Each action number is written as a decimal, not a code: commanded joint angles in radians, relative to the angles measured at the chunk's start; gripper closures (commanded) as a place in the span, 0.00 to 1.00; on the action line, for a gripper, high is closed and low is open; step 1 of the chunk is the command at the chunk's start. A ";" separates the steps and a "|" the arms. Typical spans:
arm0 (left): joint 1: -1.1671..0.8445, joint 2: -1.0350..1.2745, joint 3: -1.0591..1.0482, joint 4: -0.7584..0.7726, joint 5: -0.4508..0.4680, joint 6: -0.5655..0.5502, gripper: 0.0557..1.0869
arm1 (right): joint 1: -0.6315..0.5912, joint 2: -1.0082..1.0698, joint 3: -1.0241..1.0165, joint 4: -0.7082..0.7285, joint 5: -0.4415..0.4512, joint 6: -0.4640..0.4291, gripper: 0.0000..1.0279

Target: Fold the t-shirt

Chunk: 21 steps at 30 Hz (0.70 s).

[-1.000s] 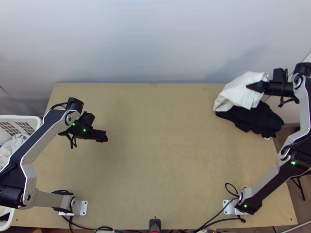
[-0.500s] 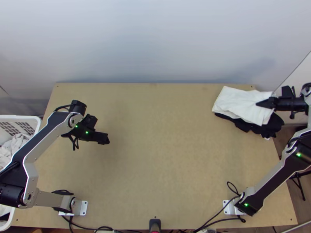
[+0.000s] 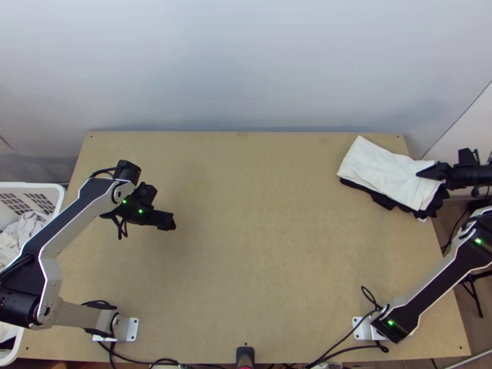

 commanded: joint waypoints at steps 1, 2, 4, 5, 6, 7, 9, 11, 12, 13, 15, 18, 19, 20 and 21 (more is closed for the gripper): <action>-0.001 -0.003 -0.001 0.001 0.000 -0.004 0.04 | -0.011 -0.010 0.108 -0.013 0.089 0.000 0.03; -0.001 -0.003 -0.001 0.001 0.000 -0.004 0.04 | -0.013 -0.015 0.123 -0.011 0.109 -0.004 0.03; -0.001 -0.003 0.002 0.001 0.000 -0.004 0.04 | -0.020 -0.028 0.136 -0.001 0.150 -0.005 0.03; -0.001 -0.003 0.004 0.001 0.000 -0.004 0.04 | -0.023 -0.038 0.136 0.001 0.163 -0.010 0.03; -0.001 -0.006 0.010 -0.002 0.000 -0.004 0.04 | -0.029 -0.050 0.133 0.001 0.175 -0.013 0.03; -0.001 -0.009 0.013 -0.004 -0.001 -0.002 0.04 | -0.033 -0.064 0.128 0.001 0.187 -0.017 0.03; 0.008 -0.017 0.019 -0.005 -0.001 -0.002 0.04 | -0.040 -0.094 0.120 0.001 0.200 -0.022 0.03; 0.019 -0.023 0.022 -0.005 0.000 -0.004 0.04 | -0.045 -0.133 0.110 0.001 0.207 -0.025 0.03; 0.021 -0.029 0.024 -0.005 -0.001 -0.004 0.04 | -0.046 -0.156 0.105 0.001 0.209 -0.025 0.03; 0.021 -0.037 0.024 -0.005 -0.001 -0.005 0.04 | -0.048 -0.180 0.097 0.001 0.210 -0.025 0.03; 0.022 -0.060 0.024 -0.004 -0.001 -0.010 0.04 | -0.048 -0.234 0.084 0.001 0.212 -0.025 0.04; 0.031 -0.101 0.037 0.003 -0.004 -0.025 0.04 | -0.040 -0.314 0.074 0.001 0.210 -0.014 0.04; 0.038 -0.112 0.047 0.003 -0.004 -0.030 0.04 | -0.031 -0.343 0.070 0.001 0.210 -0.010 0.04; 0.041 -0.126 0.057 0.001 -0.004 -0.036 0.04 | -0.020 -0.374 0.059 0.001 0.210 -0.005 0.04; 0.042 -0.139 0.068 -0.004 -0.004 -0.042 0.04 | -0.003 -0.407 0.045 0.001 0.210 -0.004 0.04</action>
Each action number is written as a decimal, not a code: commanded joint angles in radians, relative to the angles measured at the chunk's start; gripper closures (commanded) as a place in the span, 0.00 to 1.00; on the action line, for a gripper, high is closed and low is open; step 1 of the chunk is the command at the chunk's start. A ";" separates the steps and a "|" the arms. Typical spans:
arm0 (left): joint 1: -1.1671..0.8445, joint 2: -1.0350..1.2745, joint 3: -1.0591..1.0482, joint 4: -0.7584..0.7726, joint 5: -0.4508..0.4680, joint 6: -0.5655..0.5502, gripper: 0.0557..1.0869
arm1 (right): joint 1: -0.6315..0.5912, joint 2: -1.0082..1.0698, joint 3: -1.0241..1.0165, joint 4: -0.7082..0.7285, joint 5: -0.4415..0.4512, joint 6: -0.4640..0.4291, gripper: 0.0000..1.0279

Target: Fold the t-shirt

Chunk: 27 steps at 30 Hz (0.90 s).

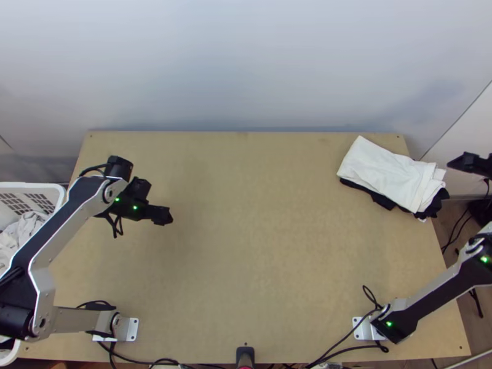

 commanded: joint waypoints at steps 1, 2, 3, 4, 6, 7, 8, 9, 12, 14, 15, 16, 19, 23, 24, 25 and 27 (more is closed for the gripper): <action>0.017 -0.086 0.045 -0.003 -0.003 -0.028 0.04 | 0.055 -0.204 -0.058 0.002 0.010 0.025 0.04; 0.017 -0.104 0.050 -0.003 -0.008 -0.033 0.04 | 0.078 -0.245 -0.081 0.002 0.011 0.030 0.04; 0.012 -0.123 0.051 -0.003 -0.011 -0.037 0.04 | 0.100 -0.288 -0.107 0.005 0.011 0.033 0.04; 0.009 -0.137 0.050 -0.003 -0.016 -0.040 0.04 | 0.123 -0.330 -0.138 0.013 0.011 0.047 0.04; 0.006 -0.169 0.042 0.001 -0.023 -0.043 0.04 | 0.173 -0.420 -0.215 0.049 0.011 0.098 0.04; 0.006 -0.189 0.034 0.004 -0.026 -0.050 0.04 | 0.205 -0.477 -0.275 0.079 0.013 0.125 0.04; 0.006 -0.206 0.025 0.009 -0.026 -0.051 0.04 | 0.235 -0.528 -0.331 0.117 0.017 0.144 0.04; 0.006 -0.224 0.013 0.017 -0.028 -0.054 0.04 | 0.273 -0.589 -0.408 0.177 0.056 0.171 0.04; 0.006 -0.289 -0.039 0.047 -0.053 -0.054 0.04 | 0.440 -0.753 -0.637 0.369 0.243 0.268 0.04; 0.008 -0.338 -0.084 0.075 -0.057 -0.054 0.04 | 0.517 -0.831 -0.769 0.465 0.281 0.351 0.04; 0.009 -0.368 -0.110 0.101 -0.056 -0.060 0.04 | 0.563 -0.865 -0.827 0.500 0.321 0.369 0.05; 0.014 -0.402 -0.134 0.127 -0.057 -0.071 0.04 | 0.603 -0.896 -0.890 0.556 0.381 0.388 0.05; 0.043 -0.494 -0.209 0.218 -0.060 -0.086 0.04 | 0.702 -0.985 -1.065 0.735 0.514 0.432 0.05; 0.080 -0.598 -0.314 0.324 -0.082 -0.083 0.04 | 0.813 -1.077 -1.295 0.956 0.655 0.453 0.05; 0.089 -0.626 -0.346 0.354 -0.083 -0.080 0.04 | 0.830 -1.101 -1.350 1.020 0.698 0.452 0.05; 0.098 -0.657 -0.381 0.382 -0.089 -0.077 0.04 | 0.848 -1.129 -1.399 1.086 0.732 0.449 0.05; 0.111 -0.707 -0.441 0.426 -0.102 -0.073 0.04 | 0.871 -1.169 -1.451 1.155 0.758 0.444 0.05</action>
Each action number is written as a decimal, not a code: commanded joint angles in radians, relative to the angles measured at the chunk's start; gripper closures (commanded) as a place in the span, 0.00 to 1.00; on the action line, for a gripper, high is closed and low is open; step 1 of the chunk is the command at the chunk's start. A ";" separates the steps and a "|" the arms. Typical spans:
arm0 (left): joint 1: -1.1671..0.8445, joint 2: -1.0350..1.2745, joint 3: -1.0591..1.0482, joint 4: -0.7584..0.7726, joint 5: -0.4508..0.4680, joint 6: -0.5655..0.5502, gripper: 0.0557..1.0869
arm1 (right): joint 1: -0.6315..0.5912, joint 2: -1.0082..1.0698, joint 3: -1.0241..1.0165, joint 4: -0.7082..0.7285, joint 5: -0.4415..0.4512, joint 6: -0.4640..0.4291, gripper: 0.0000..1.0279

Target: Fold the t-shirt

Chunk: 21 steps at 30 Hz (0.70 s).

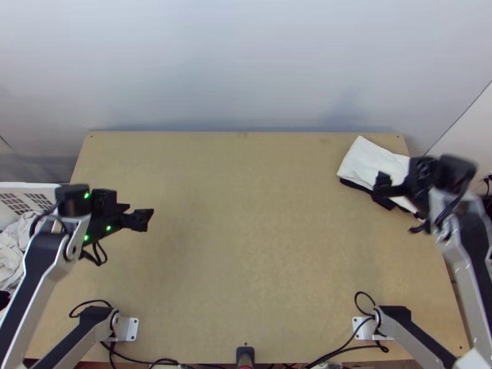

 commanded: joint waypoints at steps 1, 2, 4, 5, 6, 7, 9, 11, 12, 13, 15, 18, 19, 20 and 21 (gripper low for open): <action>0.048 -0.194 -0.199 0.163 -0.034 0.012 0.04 | 0.150 -0.190 -0.322 0.338 0.183 0.023 0.05; 0.048 -0.217 -0.222 0.178 -0.039 0.027 0.04 | 0.151 -0.207 -0.339 0.378 0.185 0.007 0.05; 0.056 -0.261 -0.275 0.232 -0.057 0.056 0.04 | 0.159 -0.244 -0.370 0.439 0.183 -0.016 0.05; 0.060 -0.281 -0.311 0.272 -0.060 0.067 0.04 | 0.162 -0.253 -0.393 0.483 0.183 -0.023 0.05; 0.074 -0.299 -0.350 0.315 -0.060 0.069 0.04 | 0.164 -0.259 -0.419 0.522 0.183 -0.028 0.05; 0.089 -0.310 -0.387 0.356 -0.060 0.069 0.04 | 0.164 -0.259 -0.444 0.560 0.183 -0.034 0.04; 0.128 -0.319 -0.446 0.422 -0.056 0.069 0.04 | 0.165 -0.255 -0.491 0.614 0.176 -0.048 0.04; 0.157 -0.318 -0.478 0.465 -0.036 0.069 0.04 | 0.167 -0.255 -0.514 0.617 0.168 -0.052 0.04; 0.166 -0.318 -0.488 0.479 -0.019 0.069 0.04 | 0.167 -0.259 -0.523 0.617 0.165 -0.052 0.04; 0.172 -0.321 -0.498 0.497 -0.008 0.067 0.04 | 0.176 -0.269 -0.533 0.617 0.150 -0.046 0.04; 0.174 -0.330 -0.518 0.534 -0.008 0.064 0.04 | 0.207 -0.328 -0.565 0.629 0.142 -0.048 0.04; 0.175 -0.391 -0.568 0.617 -0.008 0.053 0.04 | 0.216 -0.493 -0.720 0.875 0.108 -0.042 0.04; 0.177 -0.418 -0.587 0.643 -0.008 0.047 0.04 | 0.239 -0.523 -0.752 0.879 0.085 -0.049 0.04; 0.177 -0.451 -0.607 0.660 -0.008 0.046 0.04 | 0.251 -0.534 -0.777 0.879 0.082 -0.057 0.04; 0.175 -0.490 -0.627 0.671 -0.008 0.044 0.04 | 0.248 -0.537 -0.795 0.878 0.082 -0.056 0.04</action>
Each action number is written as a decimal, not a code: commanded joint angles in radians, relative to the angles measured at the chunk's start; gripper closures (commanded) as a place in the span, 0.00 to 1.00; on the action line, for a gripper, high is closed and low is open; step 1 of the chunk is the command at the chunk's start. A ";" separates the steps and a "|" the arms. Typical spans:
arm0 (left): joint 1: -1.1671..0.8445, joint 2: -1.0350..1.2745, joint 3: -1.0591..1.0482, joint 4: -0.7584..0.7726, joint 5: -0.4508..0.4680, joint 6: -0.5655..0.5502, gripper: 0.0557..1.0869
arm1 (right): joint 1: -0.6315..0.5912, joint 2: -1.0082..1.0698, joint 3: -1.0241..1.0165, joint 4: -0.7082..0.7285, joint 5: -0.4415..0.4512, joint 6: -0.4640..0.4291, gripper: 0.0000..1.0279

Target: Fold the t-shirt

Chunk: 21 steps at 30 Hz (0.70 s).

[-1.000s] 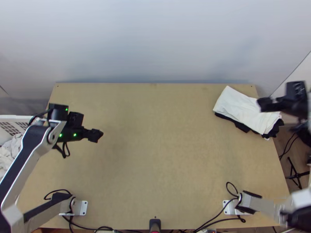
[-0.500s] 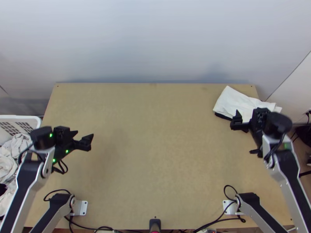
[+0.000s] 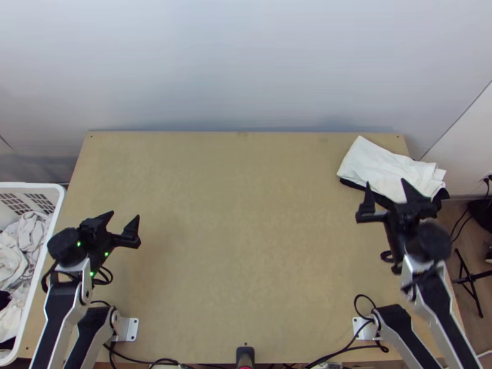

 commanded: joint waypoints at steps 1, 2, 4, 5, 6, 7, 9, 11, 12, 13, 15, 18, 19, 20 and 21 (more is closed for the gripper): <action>0.019 -0.178 -0.143 0.151 0.008 -0.020 0.04 | 0.049 -0.153 -0.207 0.144 -0.048 -0.003 0.04; 0.019 -0.218 -0.166 0.167 0.008 -0.023 0.04 | 0.049 -0.160 -0.221 0.144 -0.048 -0.001 0.04; 0.014 -0.294 -0.201 0.173 0.008 -0.023 0.04 | 0.048 -0.169 -0.236 0.146 -0.048 -0.003 0.04; 0.016 -0.330 -0.215 0.173 0.008 -0.023 0.04 | 0.045 -0.163 -0.241 0.147 -0.046 -0.006 0.04; 0.016 -0.363 -0.228 0.173 0.008 -0.023 0.04 | 0.035 -0.163 -0.249 0.149 -0.046 -0.006 0.04; 0.016 -0.400 -0.244 0.167 0.008 -0.026 0.04 | 0.020 -0.166 -0.259 0.153 -0.046 -0.001 0.04; 0.010 -0.472 -0.271 0.158 0.008 -0.028 0.04 | -0.009 -0.162 -0.287 0.167 -0.046 0.005 0.04; 0.020 -0.564 -0.296 0.128 0.008 -0.029 0.04 | -0.004 -0.157 -0.321 0.196 -0.046 0.005 0.04; 0.020 -0.578 -0.304 0.125 0.008 -0.031 0.04 | -0.004 -0.162 -0.331 0.196 -0.048 0.008 0.04; 0.019 -0.575 -0.301 0.122 0.008 -0.032 0.04 | -0.008 -0.172 -0.341 0.199 -0.048 0.008 0.04; 0.025 -0.577 -0.304 0.130 0.006 -0.035 0.04 | -0.009 -0.185 -0.350 0.204 -0.054 0.008 0.04; 0.030 -0.577 -0.313 0.124 0.008 -0.051 0.04 | -0.017 -0.231 -0.364 0.205 -0.057 0.008 0.04; 0.030 -0.577 -0.325 0.121 0.006 -0.051 0.04 | -0.026 -0.263 -0.373 0.204 -0.058 0.008 0.04; 0.028 -0.572 -0.327 0.124 0.006 -0.051 0.04 | -0.034 -0.300 -0.385 0.205 -0.060 0.006 0.04; 0.031 -0.575 -0.327 0.127 0.006 -0.052 0.04 | -0.041 -0.338 -0.399 0.204 -0.060 0.005 0.04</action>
